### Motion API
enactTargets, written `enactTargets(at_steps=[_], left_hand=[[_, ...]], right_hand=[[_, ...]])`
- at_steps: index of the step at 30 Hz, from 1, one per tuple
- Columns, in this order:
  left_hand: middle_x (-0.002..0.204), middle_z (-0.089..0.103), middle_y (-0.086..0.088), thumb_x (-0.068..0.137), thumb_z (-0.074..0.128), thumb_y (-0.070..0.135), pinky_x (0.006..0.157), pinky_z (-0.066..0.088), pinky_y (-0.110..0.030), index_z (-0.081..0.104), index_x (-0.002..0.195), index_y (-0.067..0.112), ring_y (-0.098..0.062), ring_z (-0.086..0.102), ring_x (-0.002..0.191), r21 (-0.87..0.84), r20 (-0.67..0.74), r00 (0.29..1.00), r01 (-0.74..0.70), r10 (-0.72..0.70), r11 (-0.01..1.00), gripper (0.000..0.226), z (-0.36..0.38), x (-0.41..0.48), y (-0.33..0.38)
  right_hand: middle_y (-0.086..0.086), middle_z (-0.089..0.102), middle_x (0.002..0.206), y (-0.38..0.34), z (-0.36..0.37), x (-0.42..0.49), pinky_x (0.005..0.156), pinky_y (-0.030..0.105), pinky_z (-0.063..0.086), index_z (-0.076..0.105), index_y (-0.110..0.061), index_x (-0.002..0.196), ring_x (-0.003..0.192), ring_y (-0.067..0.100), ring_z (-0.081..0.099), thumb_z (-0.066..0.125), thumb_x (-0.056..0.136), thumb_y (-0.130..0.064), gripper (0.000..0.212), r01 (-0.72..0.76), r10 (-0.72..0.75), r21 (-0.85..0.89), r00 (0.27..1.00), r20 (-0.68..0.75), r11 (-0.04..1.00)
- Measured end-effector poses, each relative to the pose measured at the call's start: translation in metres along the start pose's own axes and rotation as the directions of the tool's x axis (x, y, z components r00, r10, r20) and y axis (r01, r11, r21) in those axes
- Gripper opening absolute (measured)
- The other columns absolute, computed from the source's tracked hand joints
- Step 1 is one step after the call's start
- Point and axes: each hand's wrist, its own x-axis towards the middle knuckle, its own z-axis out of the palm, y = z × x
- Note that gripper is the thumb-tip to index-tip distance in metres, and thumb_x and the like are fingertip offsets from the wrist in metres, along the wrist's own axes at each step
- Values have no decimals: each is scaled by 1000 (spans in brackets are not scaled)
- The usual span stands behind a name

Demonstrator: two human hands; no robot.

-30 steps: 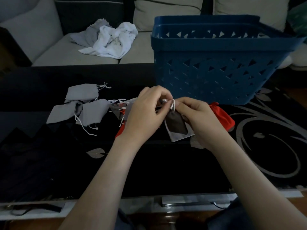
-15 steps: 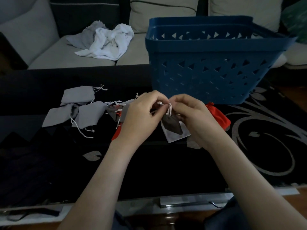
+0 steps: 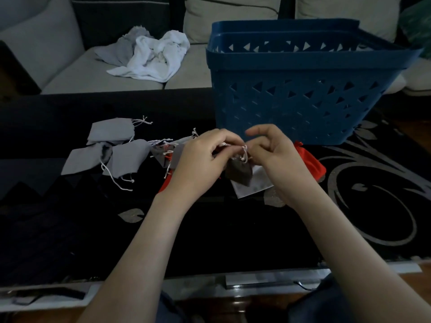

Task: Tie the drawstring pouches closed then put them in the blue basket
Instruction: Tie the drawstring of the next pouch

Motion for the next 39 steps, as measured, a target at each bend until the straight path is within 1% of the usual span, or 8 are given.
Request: enactTargets(at_steps=[8, 12, 16, 19, 24, 30, 35, 39], left_hand=[[79, 69, 9, 87, 63, 7, 76, 47, -14, 69, 87, 17, 1, 64, 80, -155, 87, 981, 186, -174, 970, 12, 2, 0, 3], [83, 69, 11, 87, 65, 9, 77, 47, -15, 69, 87, 19, 1, 64, 82, -135, 68, 981, 191, -184, 972, 10, 1, 0, 2], [85, 71, 6, 87, 65, 11, 80, 52, -25, 70, 89, 16, -5, 66, 85, -138, 44, 982, 191, -186, 972, 7, 1, -1, -1], [83, 70, 9, 88, 65, 13, 78, 49, -18, 70, 88, 17, -1, 65, 83, -128, 14, 980, 198, -198, 972, 7, 0, 0, -1], [75, 67, 13, 89, 61, 13, 69, 44, -13, 68, 79, 19, 2, 62, 73, -55, -142, 947, 284, -289, 957, 14, -4, 3, -3], [70, 66, 8, 92, 57, 14, 60, 42, -7, 64, 73, 20, 2, 61, 62, -16, -185, 883, 436, -431, 900, 21, -13, 3, -10], [52, 60, 15, 94, 57, 16, 50, 39, -10, 65, 75, 20, 3, 52, 47, -239, -40, 841, 517, -540, 822, 21, -15, 7, -10], [57, 61, 11, 93, 58, 16, 49, 35, -12, 65, 77, 20, 4, 47, 46, -318, 84, 877, 474, -473, 821, 19, -11, 6, -1]], right_hand=[[-12, 54, 57, 1, 6, 0, 75, 29, 48, 41, -17, 100, 66, 12, 55, 44, 98, -6, 12, -44, 54, 199, 998, -43, 979], [-2, 57, 76, -2, 2, -2, 67, 20, 49, 35, -15, 113, 65, 8, 57, 51, 96, -6, 26, 14, -7, 151, 999, -47, 988], [-5, 62, 86, -4, -2, -2, 73, 16, 49, 47, -17, 112, 75, 6, 59, 57, 91, -5, 27, 28, -32, 104, 998, 44, 994], [-5, 65, 87, -4, -2, -1, 76, 15, 49, 57, -18, 102, 78, 2, 61, 57, 90, 0, 22, 38, -42, 38, 995, 92, 999], [1, 62, 76, -3, -6, -2, 68, 14, 48, 60, -17, 89, 68, 3, 60, 54, 90, 7, 25, 59, -58, 3, 997, -57, 998], [0, 62, 72, -5, -20, -1, 59, 16, 47, 55, -11, 100, 60, 5, 58, 49, 93, 5, 19, 51, -28, 88, 970, -243, 995], [2, 70, 91, -5, -19, -1, 67, 15, 48, 46, -26, 126, 67, 7, 55, 45, 97, 0, 39, 76, -66, 49, 983, -171, 996], [-3, 68, 79, -6, -10, -2, 67, 18, 46, 62, -18, 107, 65, 5, 53, 47, 97, -7, 21, 71, -70, 16, 996, -53, 997]])
